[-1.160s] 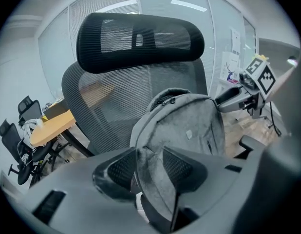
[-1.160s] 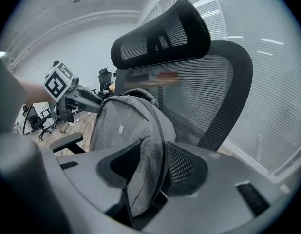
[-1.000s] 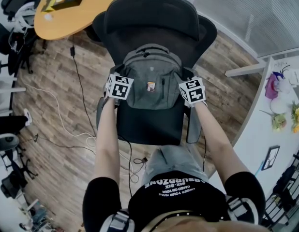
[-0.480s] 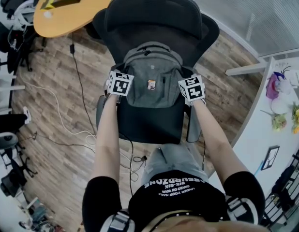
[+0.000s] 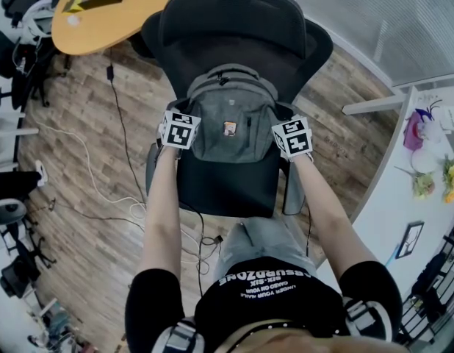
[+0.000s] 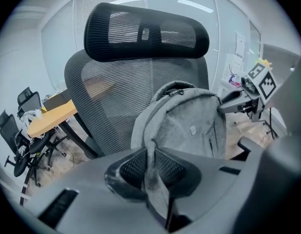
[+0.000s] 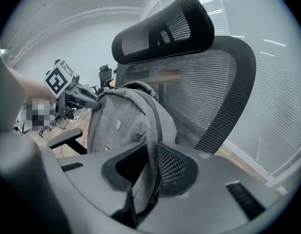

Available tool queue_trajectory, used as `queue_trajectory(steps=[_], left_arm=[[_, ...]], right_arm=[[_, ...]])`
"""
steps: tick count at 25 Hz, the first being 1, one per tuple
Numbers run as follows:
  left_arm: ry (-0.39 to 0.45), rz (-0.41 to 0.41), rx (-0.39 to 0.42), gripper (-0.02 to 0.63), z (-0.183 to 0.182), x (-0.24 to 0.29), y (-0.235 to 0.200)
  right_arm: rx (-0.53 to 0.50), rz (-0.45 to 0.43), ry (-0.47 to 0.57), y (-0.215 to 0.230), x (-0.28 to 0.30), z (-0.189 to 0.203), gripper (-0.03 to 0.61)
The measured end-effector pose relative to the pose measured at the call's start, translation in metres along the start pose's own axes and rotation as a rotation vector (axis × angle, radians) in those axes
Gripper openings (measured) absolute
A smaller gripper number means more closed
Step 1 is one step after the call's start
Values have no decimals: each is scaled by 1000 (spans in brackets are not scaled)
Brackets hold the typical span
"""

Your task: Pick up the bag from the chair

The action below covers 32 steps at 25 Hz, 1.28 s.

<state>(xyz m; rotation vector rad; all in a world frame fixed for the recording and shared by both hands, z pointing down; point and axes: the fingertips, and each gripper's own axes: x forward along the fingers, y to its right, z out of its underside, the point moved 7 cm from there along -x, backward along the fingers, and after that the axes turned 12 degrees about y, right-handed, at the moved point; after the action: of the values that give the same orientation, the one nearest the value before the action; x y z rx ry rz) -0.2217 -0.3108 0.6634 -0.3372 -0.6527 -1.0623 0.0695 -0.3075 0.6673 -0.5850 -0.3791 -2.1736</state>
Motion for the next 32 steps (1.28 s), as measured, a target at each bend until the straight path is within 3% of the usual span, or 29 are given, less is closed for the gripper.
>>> queue_trajectory(steps=[32], left_arm=[[89, -9, 0, 58, 12, -97, 56]], right_arm=[[-36, -11, 35, -44, -92, 2, 69]])
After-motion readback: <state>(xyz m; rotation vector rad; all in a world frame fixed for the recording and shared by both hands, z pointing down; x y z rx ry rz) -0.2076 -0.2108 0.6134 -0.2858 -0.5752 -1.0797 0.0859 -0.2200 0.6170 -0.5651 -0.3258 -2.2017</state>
